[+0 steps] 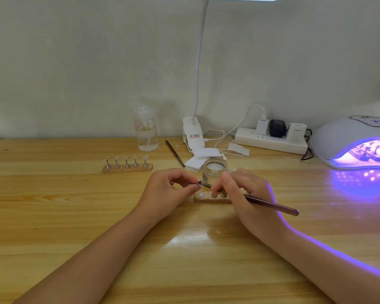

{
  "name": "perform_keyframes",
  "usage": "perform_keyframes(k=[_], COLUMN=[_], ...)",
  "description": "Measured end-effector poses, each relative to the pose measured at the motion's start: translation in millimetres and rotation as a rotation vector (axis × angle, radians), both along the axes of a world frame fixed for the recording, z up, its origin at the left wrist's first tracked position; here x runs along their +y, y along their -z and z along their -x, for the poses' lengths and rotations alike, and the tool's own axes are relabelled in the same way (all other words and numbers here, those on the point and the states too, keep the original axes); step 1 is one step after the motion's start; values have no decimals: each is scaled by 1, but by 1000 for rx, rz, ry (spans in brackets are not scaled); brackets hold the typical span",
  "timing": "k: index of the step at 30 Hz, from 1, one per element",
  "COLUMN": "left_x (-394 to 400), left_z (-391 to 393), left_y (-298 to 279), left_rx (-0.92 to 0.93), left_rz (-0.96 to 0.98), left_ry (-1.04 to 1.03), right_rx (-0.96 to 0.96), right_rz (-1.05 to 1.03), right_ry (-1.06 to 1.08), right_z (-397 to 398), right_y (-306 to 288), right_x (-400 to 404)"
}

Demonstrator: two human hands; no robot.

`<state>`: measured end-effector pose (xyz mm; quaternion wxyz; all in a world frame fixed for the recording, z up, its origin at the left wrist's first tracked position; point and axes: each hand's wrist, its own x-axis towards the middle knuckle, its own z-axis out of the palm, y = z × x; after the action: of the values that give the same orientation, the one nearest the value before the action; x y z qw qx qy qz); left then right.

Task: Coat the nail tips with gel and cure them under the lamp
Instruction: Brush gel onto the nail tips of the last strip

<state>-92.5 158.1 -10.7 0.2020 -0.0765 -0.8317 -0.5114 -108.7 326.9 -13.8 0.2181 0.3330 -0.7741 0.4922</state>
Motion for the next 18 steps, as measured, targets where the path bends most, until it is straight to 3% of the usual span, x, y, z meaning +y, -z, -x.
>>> perform_keyframes(k=[5,10,18], left_x=[0,0,0], left_z=[-1,-1,0], left_y=[-1,-1,1], left_rx=[0,2,-2], left_rz=[13,17,13], left_ry=[-1,2,-18], right_rx=[-12,13,-21], right_rz=[78,-27,76], right_ry=[-36,73,-40], right_z=[-1,1,-3], right_y=[0,-1,1], right_x=[2,-2,2])
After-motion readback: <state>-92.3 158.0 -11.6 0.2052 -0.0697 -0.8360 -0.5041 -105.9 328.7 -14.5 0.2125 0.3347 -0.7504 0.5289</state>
